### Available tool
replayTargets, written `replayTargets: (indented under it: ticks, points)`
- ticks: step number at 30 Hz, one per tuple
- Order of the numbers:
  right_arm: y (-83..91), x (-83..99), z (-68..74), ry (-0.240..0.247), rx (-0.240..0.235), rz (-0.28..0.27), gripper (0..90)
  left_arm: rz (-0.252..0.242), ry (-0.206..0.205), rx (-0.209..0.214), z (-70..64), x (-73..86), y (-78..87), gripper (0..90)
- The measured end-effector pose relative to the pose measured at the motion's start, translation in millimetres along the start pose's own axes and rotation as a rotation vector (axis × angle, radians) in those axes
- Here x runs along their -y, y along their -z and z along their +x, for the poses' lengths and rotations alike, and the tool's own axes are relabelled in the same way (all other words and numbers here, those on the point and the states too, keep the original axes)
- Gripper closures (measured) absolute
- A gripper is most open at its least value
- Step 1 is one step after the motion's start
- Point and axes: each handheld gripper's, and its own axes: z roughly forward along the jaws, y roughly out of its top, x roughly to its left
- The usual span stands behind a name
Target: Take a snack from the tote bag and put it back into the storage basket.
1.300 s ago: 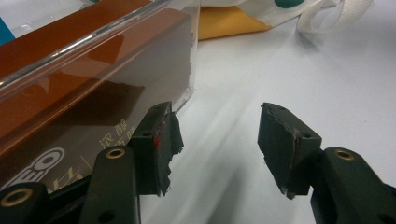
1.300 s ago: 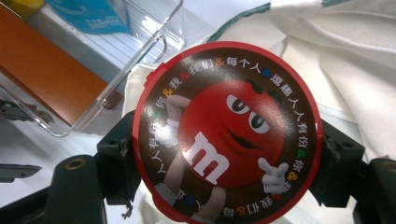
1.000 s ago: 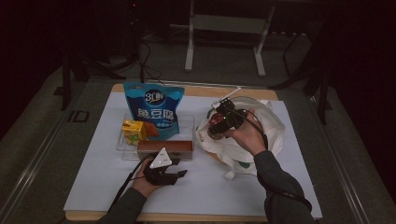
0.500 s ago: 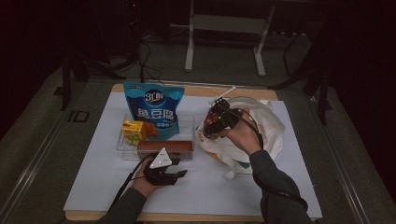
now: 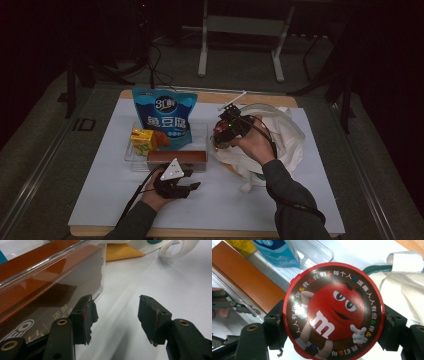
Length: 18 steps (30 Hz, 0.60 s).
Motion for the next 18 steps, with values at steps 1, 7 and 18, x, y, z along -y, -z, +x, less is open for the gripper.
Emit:
replayTargets:
  ticks: [1, 7, 18]
  points:
    - [-0.1, -0.5, 0.6, 0.001, -0.001, 0.001, 25.7, 0.0, 0.0, 0.0, 0.0, 0.0, 0.0, 45.9]
    - [-1.2, -3.0, 3.3, 0.006, 0.0, 0.002, 25.7, 0.001, 0.0, -0.001, -0.3, 0.0, 0.0, 45.9]
    - [-4.8, -12.0, 13.4, 0.017, -0.003, 0.004, 25.6, -0.001, 0.002, -0.001, -0.1, 0.0, 0.0, 45.9]
